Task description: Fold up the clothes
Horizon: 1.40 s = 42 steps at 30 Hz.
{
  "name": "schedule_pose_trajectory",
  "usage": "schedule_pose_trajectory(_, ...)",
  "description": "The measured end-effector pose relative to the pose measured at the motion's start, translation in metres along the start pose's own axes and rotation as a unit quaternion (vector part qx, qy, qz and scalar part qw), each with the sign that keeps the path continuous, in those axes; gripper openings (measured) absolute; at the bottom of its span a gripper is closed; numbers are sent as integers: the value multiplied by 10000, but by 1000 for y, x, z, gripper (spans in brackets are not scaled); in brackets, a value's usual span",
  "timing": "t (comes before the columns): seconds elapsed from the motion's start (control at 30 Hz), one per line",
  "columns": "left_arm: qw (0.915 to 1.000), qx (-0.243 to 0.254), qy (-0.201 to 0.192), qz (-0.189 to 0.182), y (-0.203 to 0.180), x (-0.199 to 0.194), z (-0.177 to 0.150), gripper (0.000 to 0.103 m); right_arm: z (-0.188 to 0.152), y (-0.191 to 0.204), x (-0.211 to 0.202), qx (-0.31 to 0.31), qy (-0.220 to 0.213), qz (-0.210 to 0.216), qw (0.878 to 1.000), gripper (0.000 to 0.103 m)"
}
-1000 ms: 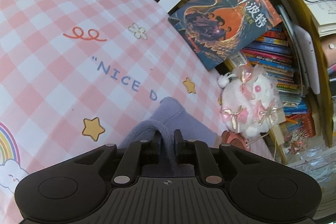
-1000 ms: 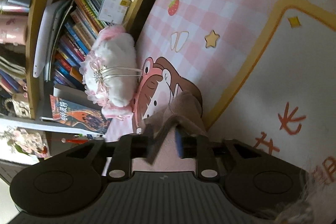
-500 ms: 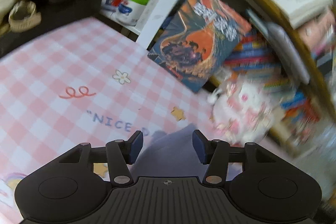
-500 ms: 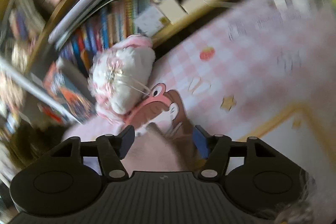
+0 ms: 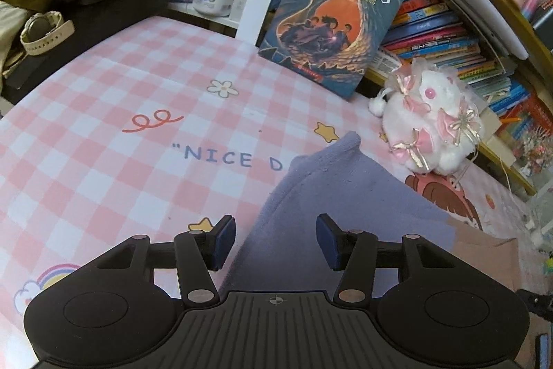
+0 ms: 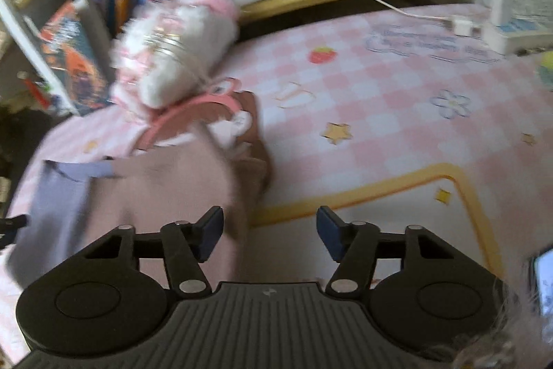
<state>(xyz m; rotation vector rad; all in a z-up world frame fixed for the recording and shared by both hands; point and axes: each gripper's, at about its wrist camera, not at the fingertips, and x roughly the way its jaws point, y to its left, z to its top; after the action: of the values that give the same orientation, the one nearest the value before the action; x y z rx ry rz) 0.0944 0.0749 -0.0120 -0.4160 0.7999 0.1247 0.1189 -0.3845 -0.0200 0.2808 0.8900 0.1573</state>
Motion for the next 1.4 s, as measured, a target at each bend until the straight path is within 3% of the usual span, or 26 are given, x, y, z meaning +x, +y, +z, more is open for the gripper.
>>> schedule_pose_trajectory(0.17,9998,184,68,-103,0,4,-2,48,-6,4,-12,-27,-66,393,9992,42)
schedule_pose_trajectory(0.2,9994,255,102,-205,-2,5,-2,43,-7,6,-12,-44,-29,444,9990,38)
schedule_pose_trajectory(0.23,9988,343,132,-326,-3,5,-3,17,-8,9,-12,-95,28,490,9987,25)
schedule_pose_trajectory(0.27,9980,418,155,-444,-5,3,-4,7,-10,13,-11,-184,95,540,9983,5)
schedule_pose_trajectory(0.37,9967,68,-25,-806,8,-16,-1,7,-8,14,-23,-84,-37,709,9974,5)
schedule_pose_trajectory(0.47,9962,-158,88,-853,19,-18,-5,7,-5,2,-40,502,-215,959,9939,5)
schedule_pose_trajectory(0.57,9972,58,515,-536,18,3,-14,10,-13,2,-32,386,9,739,9965,5)
schedule_pose_trajectory(0.6,9973,183,564,-444,17,7,-16,16,-17,4,-24,293,154,616,9976,5)
schedule_pose_trajectory(0.67,9973,319,522,-403,16,4,-14,17,-24,7,-12,122,362,395,9985,6)
schedule_pose_trajectory(0.73,9973,465,432,-365,13,-2,-9,25,-24,8,-12,123,373,318,9987,8)
schedule_pose_trajectory(0.87,9959,834,126,-330,2,-10,5,43,-12,8,-21,57,77,286,9995,29)
schedule_pose_trajectory(0.93,9944,989,55,-376,-6,-5,12,48,-6,7,-20,-20,1,283,9996,31)
schedule_pose_trajectory(1.1,9897,1413,135,-178,-28,25,14,48,1,10,-5,-169,101,364,9991,30)
schedule_pose_trajectory(1.13,9903,1374,138,-165,-27,27,14,48,1,11,-1,-177,151,386,9990,26)
schedule_pose_trajectory(1.17,9908,1335,140,-151,-27,30,14,48,1,12,3,-160,184,374,9990,9)
schedule_pose_trajectory(1.2,9914,1296,142,-137,-26,32,14,48,2,11,5,-95,185,348,9992,6)
schedule_pose_trajectory(1.4,9946,965,346,-171,-16,42,15,48,5,7,9,137,272,303,9991,10)
